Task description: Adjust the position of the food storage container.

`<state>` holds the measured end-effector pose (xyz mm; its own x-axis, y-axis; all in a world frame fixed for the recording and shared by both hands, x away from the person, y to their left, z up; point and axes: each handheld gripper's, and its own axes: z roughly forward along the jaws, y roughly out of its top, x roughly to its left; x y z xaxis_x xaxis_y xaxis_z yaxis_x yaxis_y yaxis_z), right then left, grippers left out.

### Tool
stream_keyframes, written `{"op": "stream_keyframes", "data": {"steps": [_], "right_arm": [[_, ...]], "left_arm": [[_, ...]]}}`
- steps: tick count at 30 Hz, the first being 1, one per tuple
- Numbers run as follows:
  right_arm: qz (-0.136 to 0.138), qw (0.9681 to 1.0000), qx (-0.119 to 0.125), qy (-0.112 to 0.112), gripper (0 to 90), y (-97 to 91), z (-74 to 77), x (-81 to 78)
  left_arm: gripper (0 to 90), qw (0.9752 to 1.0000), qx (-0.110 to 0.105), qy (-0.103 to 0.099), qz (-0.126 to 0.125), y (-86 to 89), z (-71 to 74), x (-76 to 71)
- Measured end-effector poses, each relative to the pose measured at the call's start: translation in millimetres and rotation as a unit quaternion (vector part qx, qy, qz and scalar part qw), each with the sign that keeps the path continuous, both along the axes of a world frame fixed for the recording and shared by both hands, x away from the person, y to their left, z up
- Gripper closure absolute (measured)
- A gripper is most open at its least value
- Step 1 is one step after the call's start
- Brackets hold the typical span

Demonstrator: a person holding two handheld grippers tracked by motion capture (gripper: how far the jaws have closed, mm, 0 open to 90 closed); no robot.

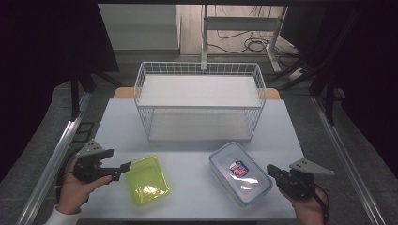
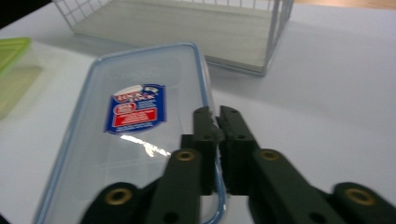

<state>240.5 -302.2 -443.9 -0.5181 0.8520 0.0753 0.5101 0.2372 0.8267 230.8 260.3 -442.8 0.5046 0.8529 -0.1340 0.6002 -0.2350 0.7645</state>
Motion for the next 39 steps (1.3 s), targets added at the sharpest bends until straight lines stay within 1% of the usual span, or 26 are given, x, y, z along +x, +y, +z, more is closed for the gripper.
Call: {"op": "stream_keyframes", "data": {"steps": [1, 2, 3, 5, 6, 7, 10, 11, 12, 14, 16, 17, 18, 19, 20, 21, 22, 23, 28, 31, 35, 39], "right_arm": [[0.006, 1.0, 0.002, 0.0, 88.0, 0.6, 1.6, -0.7], [0.006, 1.0, 0.002, 0.0, 88.0, 0.6, 1.6, -0.7], [0.019, 0.9998, -0.001, 0.0, 88.6, 5.2, 4.7, -2.4], [0.032, 0.9995, -0.004, 0.001, 88.6, 10.8, 6.3, -4.1], [0.032, 0.9995, -0.004, 0.001, 88.6, 10.8, 6.3, -4.1], [0.052, 0.9986, -0.007, 0.003, 88.6, 19.6, 7.6, -6.8], [0.076, 0.997, -0.012, 0.009, 88.6, 29.9, 8.6, -10.6], [0.076, 0.997, -0.012, 0.009, 88.6, 29.9, 8.6, -10.6], [0.099, 0.9949, -0.013, 0.016, 88.6, 39.9, 9.7, -15.9], [0.116, 0.9929, -0.014, 0.023, 88.6, 47.5, 9.5, -20.4], [0.136, 0.99, -0.021, 0.03, 88.6, 56.9, 8.4, -26.1], [0.147, 0.988, -0.029, 0.035, 88.6, 62.6, 7.6, -29.7], [0.147, 0.988, -0.029, 0.035, 88.6, 62.6, 7.6, -29.7], [0.166, 0.9845, -0.038, 0.044, 88.6, 70.9, 5.1, -34.6], [0.176, 0.9821, -0.045, 0.049, 88.7, 75.1, 3.5, -37.4], [0.183, 0.9802, -0.052, 0.053, 88.7, 78.9, 2.0, -40.4], [0.183, 0.9802, -0.052, 0.053, 88.7, 78.9, 2.0, -40.4], [0.194, 0.9766, -0.069, 0.062, 88.7, 85.5, -2.6, -46.2], [0.202, 0.9716, -0.094, 0.078, 88.8, 91.9, -12.1, -52.2], [0.2, 0.9699, -0.112, 0.081, 88.8, 93.6, -16.5, -52.3], [0.191, 0.9701, -0.125, 0.083, 88.8, 91.8, -20.4, -50.6], [0.189, 0.9705, -0.122, 0.086, 88.8, 88.9, -21.9, -51.2]], "left_arm": [[16.4, 1.0, 0.001, 0.001, -0.001, -0.6, 0.0, 0.1], [16.4, 1.0, 0.001, 0.001, -0.001, -0.6, 0.0, 0.1], [16.4, 1.0, 0.002, 0.002, -0.002, -2.3, -0.3, 0.0], [16.4, 1.0, 0.003, 0.003, -0.004, -2.9, -0.7, 0.3], [16.4, 1.0, 0.005, 0.005, -0.005, -3.6, -1.2, 0.4], [16.4, 0.9999, 0.006, 0.009, -0.008, -5.0, -2.5, 0.8], [16.4, 0.9998, 0.009, 0.014, -0.012, -6.6, -4.6, 1.6], [16.4, 0.9998, 0.009, 0.014, -0.012, -6.6, -4.6, 1.6], [16.4, 0.9998, 0.01, 0.016, -0.012, -7.4, -5.8, 1.9], [16.4, 0.9997, 0.013, 0.017, -0.015, -7.5, -6.2, 2.0], [16.4, 0.9996, 0.015, 0.018, -0.015, -7.6, -6.6, 1.9], [16.4, 0.9996, 0.015, 0.018, -0.015, -7.6, -6.7, 1.9], [16.4, 0.9996, 0.015, 0.018, -0.015, -7.6, -6.7, 1.9], [16.4, 0.9996, 0.016, 0.018, -0.016, -7.5, -6.7, 1.7], [16.4, 0.9996, 0.016, 0.018, -0.016, -7.5, -6.7, 1.7], [16.4, 0.9996, 0.016, 0.017, -0.016, -7.6, -6.7, 1.2], [16.4, 0.9996, 0.016, 0.017, -0.016, -7.6, -6.7, 1.2], [16.4, 0.9996, 0.016, 0.017, -0.017, -7.6, -6.7, 0.9], [16.4, 0.9995, 0.017, 0.02, -0.017, -7.2, -8.0, 1.6], [16.3, 0.9995, 0.018, 0.021, -0.017, -7.8, -9.8, 2.2], [16.3, 0.9993, 0.02, 0.024, -0.02, -8.6, -11.2, 2.6], [16.3, 0.9993, 0.02, 0.024, -0.019, -8.6, -11.6, 2.8]]}}
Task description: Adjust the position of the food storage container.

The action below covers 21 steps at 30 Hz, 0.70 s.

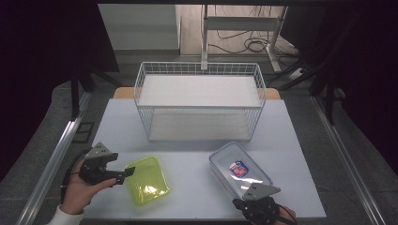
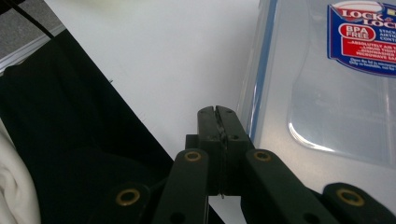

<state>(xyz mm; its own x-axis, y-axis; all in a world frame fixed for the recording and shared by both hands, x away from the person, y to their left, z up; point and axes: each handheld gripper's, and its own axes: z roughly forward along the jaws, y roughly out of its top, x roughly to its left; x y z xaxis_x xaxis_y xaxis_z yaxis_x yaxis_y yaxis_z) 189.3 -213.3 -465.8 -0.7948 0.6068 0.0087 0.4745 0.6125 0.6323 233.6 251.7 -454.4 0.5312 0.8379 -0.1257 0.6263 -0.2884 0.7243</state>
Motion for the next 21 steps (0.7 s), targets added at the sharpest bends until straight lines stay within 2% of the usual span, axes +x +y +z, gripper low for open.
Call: {"op": "stream_keyframes", "data": {"steps": [5, 11, 21], "right_arm": [[-0.006, 0.9999, 0.008, 0.001, 88.9, -6.2, 1.9, -2.1], [-0.015, 0.9999, 0.002, -0.002, 88.9, -11.5, 1.4, -1.2], [-0.053, 0.9985, -0.002, -0.012, 89.0, -32.7, 4.9, 3.3]], "left_arm": [[16.3, 1.0, 0.003, 0.003, 0.0, -0.2, -1.8, 0.7], [16.3, 1.0, 0.005, 0.005, 0.0, -0.5, -3.6, 1.5], [16.2, 1.0, 0.005, 0.004, 0.002, 1.7, -3.1, 1.4]]}}
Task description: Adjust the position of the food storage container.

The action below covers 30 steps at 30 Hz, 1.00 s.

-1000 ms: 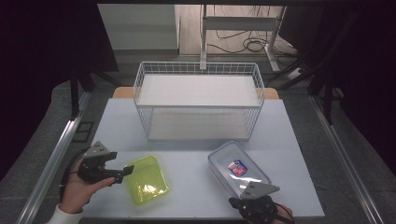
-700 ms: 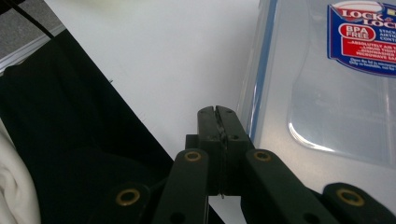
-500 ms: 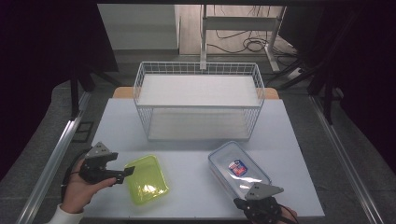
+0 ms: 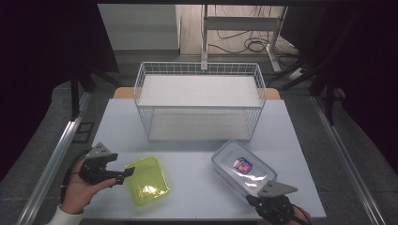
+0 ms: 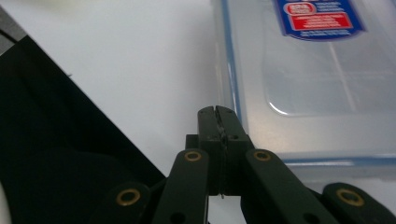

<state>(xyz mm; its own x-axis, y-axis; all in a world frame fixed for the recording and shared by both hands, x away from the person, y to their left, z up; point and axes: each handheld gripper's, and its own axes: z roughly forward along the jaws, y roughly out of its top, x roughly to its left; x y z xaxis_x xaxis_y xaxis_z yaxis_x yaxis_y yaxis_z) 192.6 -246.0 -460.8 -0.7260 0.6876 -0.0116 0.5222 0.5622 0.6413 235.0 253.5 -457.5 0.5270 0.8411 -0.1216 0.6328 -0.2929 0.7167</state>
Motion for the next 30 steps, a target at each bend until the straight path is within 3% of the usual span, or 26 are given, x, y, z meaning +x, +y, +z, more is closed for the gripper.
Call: {"op": "stream_keyframes", "data": {"steps": [12, 17, 20, 23, 30], "right_arm": [[-0.043, 0.9989, 0.008, -0.015, 89.0, -26.4, 5.6, 6.9], [-0.042, 0.999, 0.005, -0.017, 89.0, -27.2, 5.0, 7.7], [-0.029, 0.9995, 0.011, -0.006, 89.0, -22.8, 2.5, 7.9], [-0.026, 0.9997, -0.003, -0.003, 89.0, -19.7, -1.3, 10.2], [-0.043, 0.9991, 0.002, -0.008, 89.0, -28.5, -0.3, 13.6]], "left_arm": [[16.2, 1.0, -0.001, -0.002, 0.001, 0.2, 1.4, -0.5], [16.2, 1.0, 0.0, -0.001, 0.001, 0.3, 1.2, -0.4], [16.2, 1.0, 0.0, -0.001, 0.001, 0.2, 1.0, -0.2], [16.2, 1.0, 0.0, -0.001, 0.002, 0.5, 1.0, -0.3], [16.2, 1.0, 0.001, -0.002, 0.001, 0.9, 1.2, -0.6]]}}
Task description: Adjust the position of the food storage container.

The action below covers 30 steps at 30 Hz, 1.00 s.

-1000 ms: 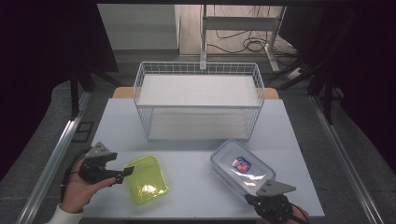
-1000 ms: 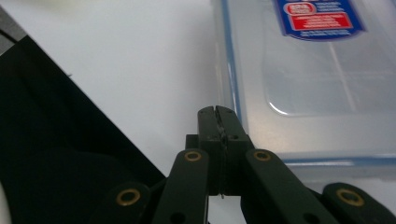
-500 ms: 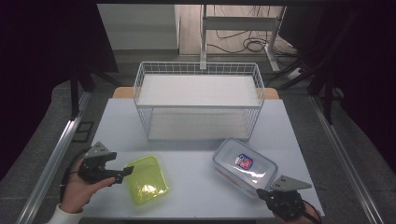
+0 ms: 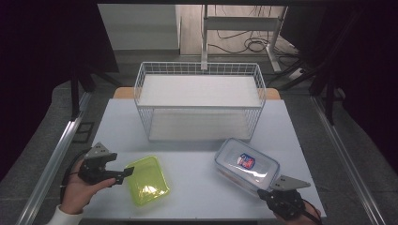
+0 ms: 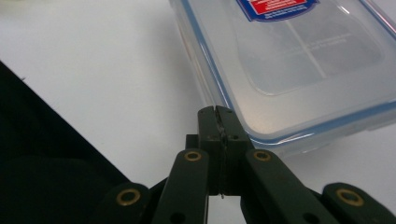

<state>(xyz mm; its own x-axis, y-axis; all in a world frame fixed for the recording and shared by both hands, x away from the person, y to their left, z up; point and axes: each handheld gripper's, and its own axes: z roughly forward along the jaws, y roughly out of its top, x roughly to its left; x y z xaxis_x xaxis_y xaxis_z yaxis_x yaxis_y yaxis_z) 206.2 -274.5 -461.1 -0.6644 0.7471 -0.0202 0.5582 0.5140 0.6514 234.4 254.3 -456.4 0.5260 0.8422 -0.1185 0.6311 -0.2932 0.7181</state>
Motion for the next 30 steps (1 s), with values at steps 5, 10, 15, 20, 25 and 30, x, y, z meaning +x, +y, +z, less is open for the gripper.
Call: {"op": "stream_keyframes", "data": {"steps": [5, 10, 15, 20, 25, 30], "right_arm": [[-0.011, 0.9999, 0.002, -0.002, 89.0, -4.4, 0.1, 3.3], [-0.032, 0.9994, 0.004, -0.009, 89.0, -12.3, -0.5, 9.7], [-0.038, 0.9992, 0.005, -0.011, 89.0, -15.0, -0.7, 11.2], [-0.047, 0.9982, 0.013, -0.035, 89.0, -17.8, 16.6, 19.7], [-0.065, 0.9965, 0.029, -0.043, 89.0, -16.6, 32.5, 56.4], [-0.068, 0.9961, 0.041, -0.038, 89.0, -2.8, 31.6, 103.6]], "left_arm": [[16.2, 1.0, 0.0, 0.0, 0.001, -0.1, 0.3, 0.0], [16.1, 1.0, 0.001, 0.0, 0.001, -0.4, 0.2, 0.0], [16.1, 1.0, 0.001, 0.0, 0.001, -0.1, 0.5, -0.1], [16.2, 1.0, -0.001, -0.002, 0.002, 1.2, 1.7, -0.1], [16.1, 1.0, -0.002, -0.004, 0.0, 1.8, 2.1, -0.9], [16.1, 1.0, -0.003, -0.002, 0.0, 1.7, 1.3, -0.2]]}}
